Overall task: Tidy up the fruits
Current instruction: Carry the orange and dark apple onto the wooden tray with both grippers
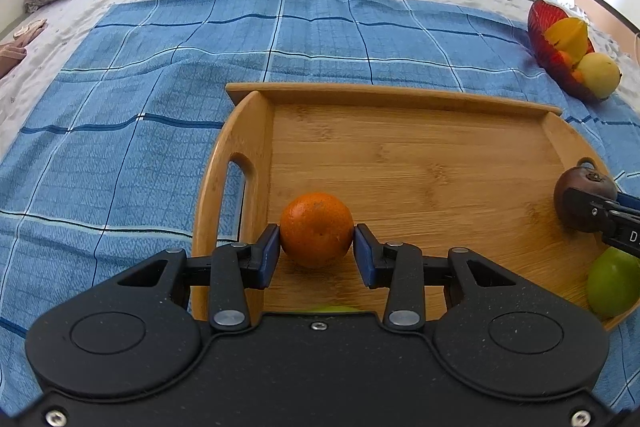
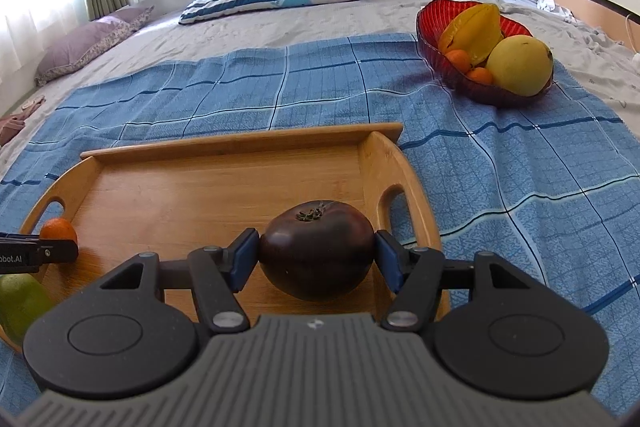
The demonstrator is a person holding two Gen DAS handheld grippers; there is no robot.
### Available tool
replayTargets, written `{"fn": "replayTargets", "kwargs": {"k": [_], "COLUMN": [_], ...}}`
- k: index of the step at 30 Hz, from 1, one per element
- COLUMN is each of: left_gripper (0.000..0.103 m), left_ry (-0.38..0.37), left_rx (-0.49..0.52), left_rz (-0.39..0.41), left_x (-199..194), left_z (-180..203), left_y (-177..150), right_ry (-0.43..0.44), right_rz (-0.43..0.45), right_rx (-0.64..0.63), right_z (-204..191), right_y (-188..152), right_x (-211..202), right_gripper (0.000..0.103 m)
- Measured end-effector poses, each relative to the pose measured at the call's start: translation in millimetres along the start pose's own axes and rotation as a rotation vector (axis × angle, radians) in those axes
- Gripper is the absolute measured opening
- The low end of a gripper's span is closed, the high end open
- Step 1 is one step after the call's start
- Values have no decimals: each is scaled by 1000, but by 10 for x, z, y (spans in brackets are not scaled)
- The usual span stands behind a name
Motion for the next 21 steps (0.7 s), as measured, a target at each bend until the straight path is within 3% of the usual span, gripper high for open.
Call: {"fn": "replayTargets", "kwargs": {"k": [17, 21], "left_gripper": [39, 52], "left_ry": [-6, -19], "left_rx": [-15, -28], "left_rz": [-18, -9], "left_x": [67, 43], "left_z": [-1, -16], "left_y": [-35, -58], "right_ry": [11, 12], "right_rz": [-4, 3], "right_rx": [9, 11], "right_z": [35, 34], "right_y": [-24, -30], "right_x": [-6, -31], "right_gripper": [66, 73]}}
Point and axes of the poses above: each gripper's, at about its wrist camera, not at the fingertips, and x roughly the way its jaws point, z to its right, y to its top, the point moved 3 cm from there along x, roughly the way its jaws point, and after that the axes turned 11 degrees about -y, right-handed, at the moved point
